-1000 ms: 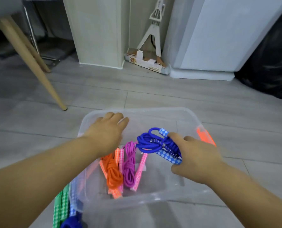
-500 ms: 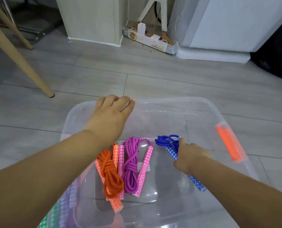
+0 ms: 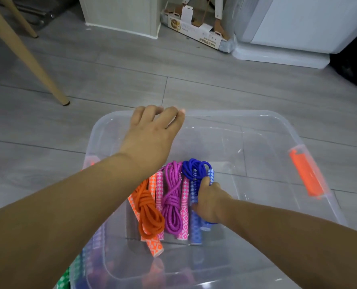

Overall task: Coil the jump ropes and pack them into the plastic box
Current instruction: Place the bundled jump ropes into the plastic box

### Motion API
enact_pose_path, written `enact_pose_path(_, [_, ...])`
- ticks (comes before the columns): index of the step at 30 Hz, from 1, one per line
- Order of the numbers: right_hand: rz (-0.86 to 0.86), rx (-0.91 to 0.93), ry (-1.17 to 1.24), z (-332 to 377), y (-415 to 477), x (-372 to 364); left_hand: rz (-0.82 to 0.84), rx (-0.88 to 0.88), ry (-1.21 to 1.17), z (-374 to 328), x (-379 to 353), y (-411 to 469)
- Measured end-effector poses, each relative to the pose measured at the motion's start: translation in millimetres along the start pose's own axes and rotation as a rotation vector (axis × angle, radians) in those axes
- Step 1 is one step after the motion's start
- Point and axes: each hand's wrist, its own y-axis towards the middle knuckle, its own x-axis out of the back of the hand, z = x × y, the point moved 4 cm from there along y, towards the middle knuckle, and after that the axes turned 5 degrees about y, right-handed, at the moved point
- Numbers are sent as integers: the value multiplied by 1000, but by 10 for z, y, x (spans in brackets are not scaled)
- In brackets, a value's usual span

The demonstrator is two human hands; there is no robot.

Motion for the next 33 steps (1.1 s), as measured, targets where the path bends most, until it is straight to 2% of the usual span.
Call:
enact_pose_path(4, [108,131,-93,169,-53,-100,-15,14,26,-2,-14,-3])
enact_pose_path(10, [89,72,-268,115,68,-131,8,4,84,1,-34,-29])
enact_pose_path(12, [70,84,-308,84,54,-68,55,4,111,-12,1,-26])
enact_pose_path(18, [37,194,-414,64,-170,281,388,7,103,-29,126,-12])
enact_pose_path(21, [21,253,-459,102,-421,406,465,-28,115,-9,327,-25])
enact_pose_path(27, [-95,355,-457,249,-1240,625,499,24,93,67,956,-384])
enact_pose_path(33, [-374,528,-353,356,-2196,672,452,129,3,1,1611,-1255])
